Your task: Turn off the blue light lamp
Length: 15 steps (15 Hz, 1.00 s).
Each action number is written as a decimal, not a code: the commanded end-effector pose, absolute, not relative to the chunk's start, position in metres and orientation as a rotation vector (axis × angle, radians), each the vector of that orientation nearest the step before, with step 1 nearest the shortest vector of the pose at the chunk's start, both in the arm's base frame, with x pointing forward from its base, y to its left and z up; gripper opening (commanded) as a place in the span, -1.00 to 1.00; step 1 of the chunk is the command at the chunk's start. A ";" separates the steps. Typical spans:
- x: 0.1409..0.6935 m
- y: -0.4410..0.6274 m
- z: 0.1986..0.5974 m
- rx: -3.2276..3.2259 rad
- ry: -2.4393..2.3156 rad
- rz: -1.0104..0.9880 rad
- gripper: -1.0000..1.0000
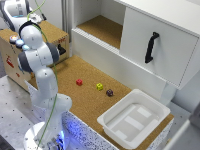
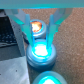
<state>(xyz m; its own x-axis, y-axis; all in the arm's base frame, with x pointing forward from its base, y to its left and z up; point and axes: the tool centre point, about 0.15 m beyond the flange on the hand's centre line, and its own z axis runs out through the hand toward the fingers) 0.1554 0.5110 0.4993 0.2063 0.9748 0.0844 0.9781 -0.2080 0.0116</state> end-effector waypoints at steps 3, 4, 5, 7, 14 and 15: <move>0.165 0.544 0.476 -2.527 -1.891 0.073 -1.00; 0.165 0.546 0.471 -2.525 -1.886 0.081 -1.00; 0.165 0.547 0.465 -2.521 -1.888 0.096 -1.00; 0.167 0.548 0.453 -2.533 -1.879 0.114 -1.00; 0.171 0.538 0.507 -2.576 -1.899 -0.072 -1.00; 0.170 0.533 0.527 -2.591 -1.910 -0.092 -1.00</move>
